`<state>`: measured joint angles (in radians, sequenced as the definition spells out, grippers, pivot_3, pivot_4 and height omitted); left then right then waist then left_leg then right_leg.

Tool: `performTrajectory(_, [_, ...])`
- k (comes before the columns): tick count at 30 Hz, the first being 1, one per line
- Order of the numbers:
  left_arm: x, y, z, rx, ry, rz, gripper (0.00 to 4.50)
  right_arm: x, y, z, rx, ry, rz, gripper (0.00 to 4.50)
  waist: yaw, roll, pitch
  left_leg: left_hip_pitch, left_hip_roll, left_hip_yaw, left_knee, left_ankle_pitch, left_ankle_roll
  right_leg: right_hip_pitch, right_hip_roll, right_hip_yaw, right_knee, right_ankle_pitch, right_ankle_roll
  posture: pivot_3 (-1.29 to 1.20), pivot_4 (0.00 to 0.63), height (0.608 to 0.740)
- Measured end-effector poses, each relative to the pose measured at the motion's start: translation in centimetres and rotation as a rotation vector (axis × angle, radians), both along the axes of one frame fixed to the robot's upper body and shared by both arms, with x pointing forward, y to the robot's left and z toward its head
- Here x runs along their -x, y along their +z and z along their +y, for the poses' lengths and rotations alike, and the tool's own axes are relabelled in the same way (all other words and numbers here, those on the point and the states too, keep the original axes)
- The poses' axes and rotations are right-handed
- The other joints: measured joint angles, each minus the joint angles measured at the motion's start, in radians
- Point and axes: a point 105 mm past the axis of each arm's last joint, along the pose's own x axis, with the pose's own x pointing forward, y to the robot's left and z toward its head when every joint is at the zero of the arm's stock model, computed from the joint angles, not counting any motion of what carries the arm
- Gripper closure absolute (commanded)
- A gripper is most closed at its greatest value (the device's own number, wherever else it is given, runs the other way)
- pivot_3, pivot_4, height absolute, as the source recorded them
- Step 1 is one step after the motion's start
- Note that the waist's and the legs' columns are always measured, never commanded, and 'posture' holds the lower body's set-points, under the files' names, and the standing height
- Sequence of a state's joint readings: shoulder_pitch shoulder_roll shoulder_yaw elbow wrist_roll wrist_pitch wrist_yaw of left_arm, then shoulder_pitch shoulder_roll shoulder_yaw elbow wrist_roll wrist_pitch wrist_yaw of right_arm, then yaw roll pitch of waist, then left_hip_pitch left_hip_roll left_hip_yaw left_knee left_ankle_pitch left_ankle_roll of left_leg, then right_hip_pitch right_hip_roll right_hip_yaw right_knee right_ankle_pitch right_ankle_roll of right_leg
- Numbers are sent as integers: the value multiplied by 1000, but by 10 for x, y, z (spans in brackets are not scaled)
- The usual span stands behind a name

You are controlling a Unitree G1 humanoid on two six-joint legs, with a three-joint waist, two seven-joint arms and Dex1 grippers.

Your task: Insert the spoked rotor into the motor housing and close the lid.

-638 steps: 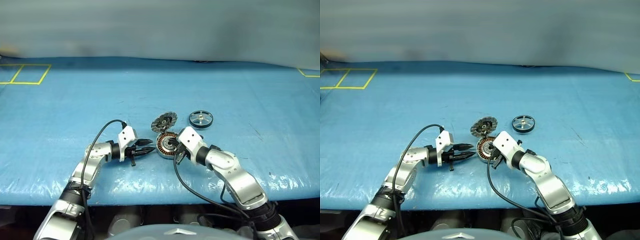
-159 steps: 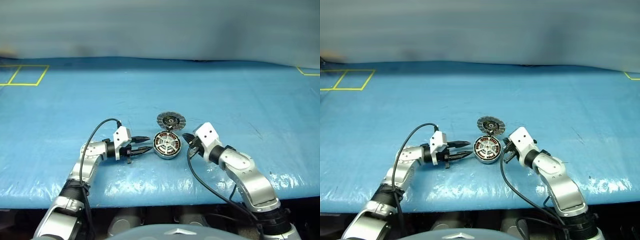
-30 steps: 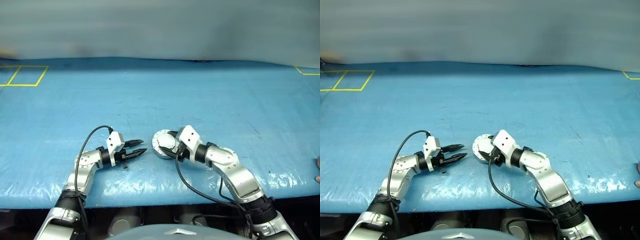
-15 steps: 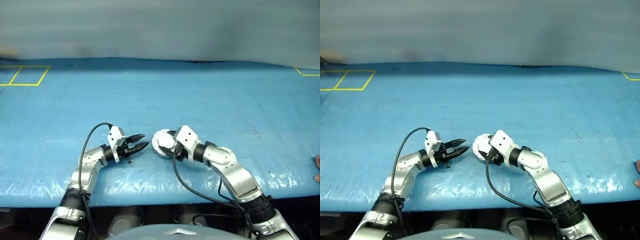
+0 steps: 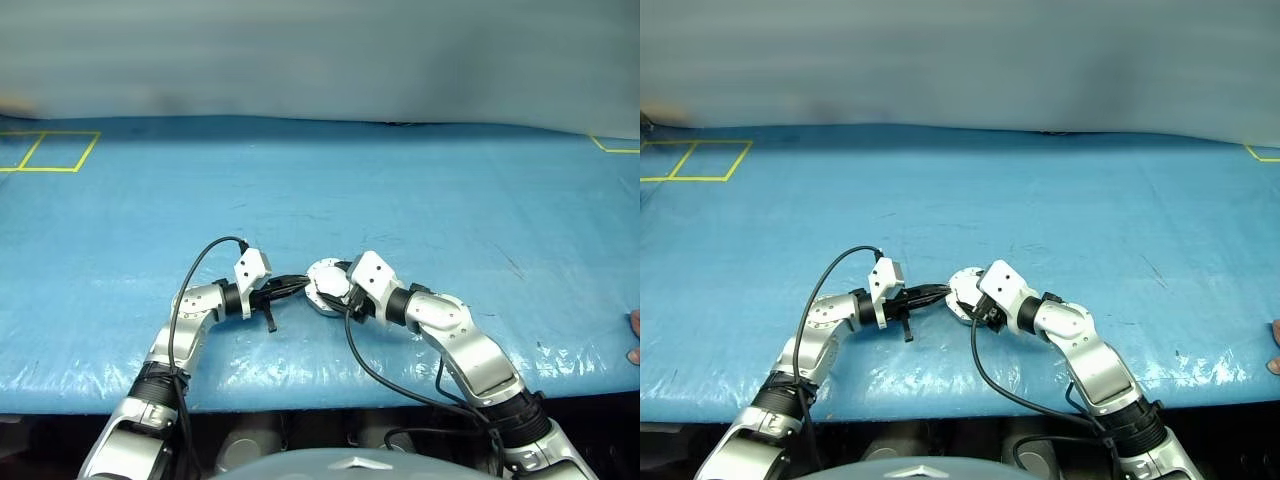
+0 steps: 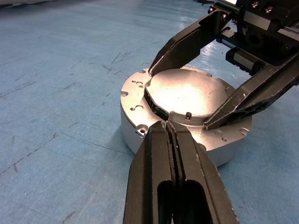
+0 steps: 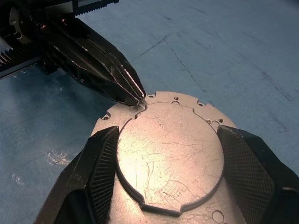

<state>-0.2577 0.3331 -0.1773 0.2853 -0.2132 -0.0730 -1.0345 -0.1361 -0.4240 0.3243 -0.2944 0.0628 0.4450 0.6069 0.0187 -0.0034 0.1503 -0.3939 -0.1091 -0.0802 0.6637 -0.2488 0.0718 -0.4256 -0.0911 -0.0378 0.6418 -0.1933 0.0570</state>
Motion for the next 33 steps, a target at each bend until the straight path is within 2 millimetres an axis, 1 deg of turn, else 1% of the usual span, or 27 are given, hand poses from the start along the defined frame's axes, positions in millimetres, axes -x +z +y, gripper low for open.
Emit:
performTrajectory(10, [1, -2, -5, -22, -15, -4, 4463, 1, -1, -2, -4, -9, 4, 1489, 3, 0, -3, 0, 0, -1, 0, 0, 0, 1, 0, 0, -1, 0, 0, 0, 150, 740])
performTrajectory(12, [2, -2, -7, -23, -22, -6, 4500, 1, -1, -2, -14, -12, 11, 753, 4, 0, -3, 0, 0, -1, 0, 0, 0, 1, 0, -1, -1, 0, 0, 0, 150, 740])
performTrajectory(14, [3, -2, -9, -19, -30, -7, 4500, 2, -2, -2, -32, -19, 34, 152, 6, 0, -3, 0, 0, -1, 0, 0, 0, 1, 0, -1, -1, 0, 0, 0, 150, 740])
performTrajectory(15, [3, -1, -10, -18, -32, -7, 4500, 3, -2, -2, -45, -18, 42, 40, 7, 0, -3, 0, 0, -1, 0, 0, 0, 1, 0, -1, -1, 0, 0, 0, 150, 740])
performTrajectory(19, [4, -1, -11, -17, -36, -8, 4500, 6, 1, 0, -133, -42, 70, 40, 9, 0, -3, -1, 0, -1, -1, 0, 1, 0, 0, -1, -1, 0, 0, 0, 150, 740])
performTrajectory(23, [5, -2, -11, -17, -37, -4, 4500, 3, 8, -3, -269, -117, 116, 40, 11, 0, -3, -1, -1, -2, -1, 0, 1, 0, 0, 0, -2, 0, 0, 0, 150, 740])
performTrajectory(26, [6, -3, -11, -16, -37, -4, 4500, -3, 16, -15, -374, -214, 140, 40, 12, 1, -3, -1, -1, -2, -1, -1, 1, 0, 0, 0, -2, 0, 0, 0, 150, 740])
performTrajectory(29, [6, -3, -11, -14, -38, -12, 4500, -8, 20, -25, -436, -290, 170, 40, 13, 1, -3, -1, -1, -2, -2, -1, 1, 0, 0, 0, -2, 0, 0, 0, 150, 740])
performTrajectory(33, [6, -3, -11, -12, -38, -17, 4500, -7, 10, -39, -524, -399, 298, 40, 13, 1, -3, -1, -1, -2, -2, -1, 1, 0, 0, 0, -2, 1, -3, 0, 150, 740])
